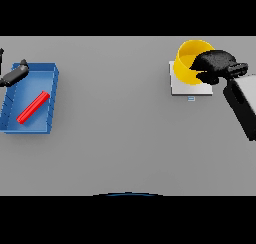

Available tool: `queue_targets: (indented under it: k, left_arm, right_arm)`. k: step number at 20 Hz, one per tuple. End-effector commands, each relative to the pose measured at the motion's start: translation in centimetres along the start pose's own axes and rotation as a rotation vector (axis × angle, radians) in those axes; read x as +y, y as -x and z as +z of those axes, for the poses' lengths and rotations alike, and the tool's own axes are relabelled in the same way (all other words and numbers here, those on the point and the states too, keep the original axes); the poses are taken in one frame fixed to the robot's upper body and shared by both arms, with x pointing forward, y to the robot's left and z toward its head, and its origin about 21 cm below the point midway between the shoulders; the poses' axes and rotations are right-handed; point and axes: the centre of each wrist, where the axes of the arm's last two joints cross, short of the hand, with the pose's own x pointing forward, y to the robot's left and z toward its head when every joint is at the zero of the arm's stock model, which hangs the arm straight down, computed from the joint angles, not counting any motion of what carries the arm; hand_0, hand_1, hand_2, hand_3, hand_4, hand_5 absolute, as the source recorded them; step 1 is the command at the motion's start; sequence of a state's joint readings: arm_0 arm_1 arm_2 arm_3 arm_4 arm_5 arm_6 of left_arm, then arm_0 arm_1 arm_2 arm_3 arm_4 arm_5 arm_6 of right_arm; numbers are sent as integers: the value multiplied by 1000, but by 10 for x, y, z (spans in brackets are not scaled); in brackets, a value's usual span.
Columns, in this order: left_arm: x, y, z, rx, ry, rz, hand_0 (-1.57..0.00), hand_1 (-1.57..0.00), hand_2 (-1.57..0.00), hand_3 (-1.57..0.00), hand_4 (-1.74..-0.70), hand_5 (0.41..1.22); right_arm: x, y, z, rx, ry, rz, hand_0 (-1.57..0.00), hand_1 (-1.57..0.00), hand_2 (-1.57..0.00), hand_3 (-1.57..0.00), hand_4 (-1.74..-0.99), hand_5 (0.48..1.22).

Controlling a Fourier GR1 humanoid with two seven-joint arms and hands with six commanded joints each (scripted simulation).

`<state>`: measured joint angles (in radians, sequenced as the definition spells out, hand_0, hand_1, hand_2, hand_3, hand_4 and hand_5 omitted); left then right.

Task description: Pick up the red beaker and tilt it to pour out 1 green nut into yellow bowl. Pick up the yellow bowl and place it on the metallic measuring scale.

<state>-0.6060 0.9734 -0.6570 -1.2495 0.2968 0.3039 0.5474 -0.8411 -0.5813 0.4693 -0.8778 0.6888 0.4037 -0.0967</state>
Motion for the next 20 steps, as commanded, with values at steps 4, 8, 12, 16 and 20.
queue_targets:
  k: [4, 8, 12, 16, 20]
  left_arm:
    - [3, -4, -1, 4, 0, -10, 1, 1, 1, 1, -801, 743]
    - [-1, -8, -2, 2, -1, 3, 1, 1, 1, 1, -800, 725]
    - [-1, -5, -3, -7, -4, -5, 1, 1, 1, 1, -809, 734]
    - [-2, -8, -4, -4, 17, -8, 1, 1, 1, 1, -812, 744]
    - [-6, -9, -9, 12, 17, -8, 1, 1, 1, 1, -805, 740]
  right_arm:
    - [15, 6, -13, 7, 2, -13, -1571, -1561, -1571, -1432, -1725, 1221]
    - [21, 9, -19, 35, -5, -32, -1571, -1491, -1566, -1497, -1727, 1221]
    - [25, 13, -22, 31, -15, -47, -1527, -1401, -1569, -1320, -1725, 1221]
    - [23, 15, -25, 52, -42, -93, -1219, -1083, -1132, -824, -1548, 1053]
    - [23, 17, -26, 54, -63, -102, -499, -443, -597, -635, -1425, 851]
